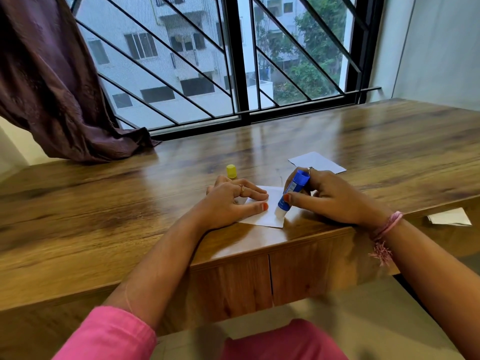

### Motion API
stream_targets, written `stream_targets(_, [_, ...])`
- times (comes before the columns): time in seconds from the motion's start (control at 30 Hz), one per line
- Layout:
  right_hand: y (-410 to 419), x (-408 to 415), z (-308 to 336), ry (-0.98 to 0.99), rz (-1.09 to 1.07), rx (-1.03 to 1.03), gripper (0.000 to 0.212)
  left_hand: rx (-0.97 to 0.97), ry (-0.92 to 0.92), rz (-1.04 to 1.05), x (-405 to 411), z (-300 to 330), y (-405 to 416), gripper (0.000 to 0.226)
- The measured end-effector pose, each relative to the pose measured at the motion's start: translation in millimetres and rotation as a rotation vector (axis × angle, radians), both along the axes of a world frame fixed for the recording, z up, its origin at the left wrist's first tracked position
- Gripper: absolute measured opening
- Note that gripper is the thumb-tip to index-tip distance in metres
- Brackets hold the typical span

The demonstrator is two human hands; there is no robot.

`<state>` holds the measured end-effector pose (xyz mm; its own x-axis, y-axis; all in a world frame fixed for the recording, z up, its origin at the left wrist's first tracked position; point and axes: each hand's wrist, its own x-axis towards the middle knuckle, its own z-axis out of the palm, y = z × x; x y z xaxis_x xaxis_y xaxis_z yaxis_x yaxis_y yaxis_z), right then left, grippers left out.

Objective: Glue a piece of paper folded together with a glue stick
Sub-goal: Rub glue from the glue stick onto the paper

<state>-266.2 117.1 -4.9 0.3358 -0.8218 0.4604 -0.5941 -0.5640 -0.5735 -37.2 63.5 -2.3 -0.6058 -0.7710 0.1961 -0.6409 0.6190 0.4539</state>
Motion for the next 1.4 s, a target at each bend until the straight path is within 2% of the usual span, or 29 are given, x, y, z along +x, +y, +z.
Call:
stream_targets(0.57, [5.6, 2.8, 4.3, -0.01, 0.083, 0.011, 0.02, 0.007, 0.006, -0.001, 0.7, -1.5, -2.1, 0.022])
stream_targets(0.73, [2.4, 1.1, 2.8, -0.011, 0.062, -0.003, 0.03, 0.005, 0.005, -0.004, 1.2, -1.8, -2.4, 0.019])
stream_targets(0.83, [5.8, 2.8, 4.3, 0.005, 0.089, 0.005, 0.026, 0.005, 0.006, -0.001, 0.8, -1.9, -2.5, 0.021])
stream_targets(1.1, [3.1, 2.4, 2.6, -0.002, 0.059, -0.007, 0.021, 0.0, 0.006, -0.002, 1.3, -2.4, -3.3, 0.02])
stream_targets(1.23, [-1.1, 1.1, 1.1, -0.025, -0.023, -0.026, 0.02, 0.005, 0.007, 0.004, 1.5, -2.9, -3.1, 0.023])
stream_targets(1.4, [1.3, 0.6, 1.2, -0.019, 0.019, -0.004, 0.022, 0.004, 0.018, 0.005, 0.6, -1.9, -2.7, 0.026])
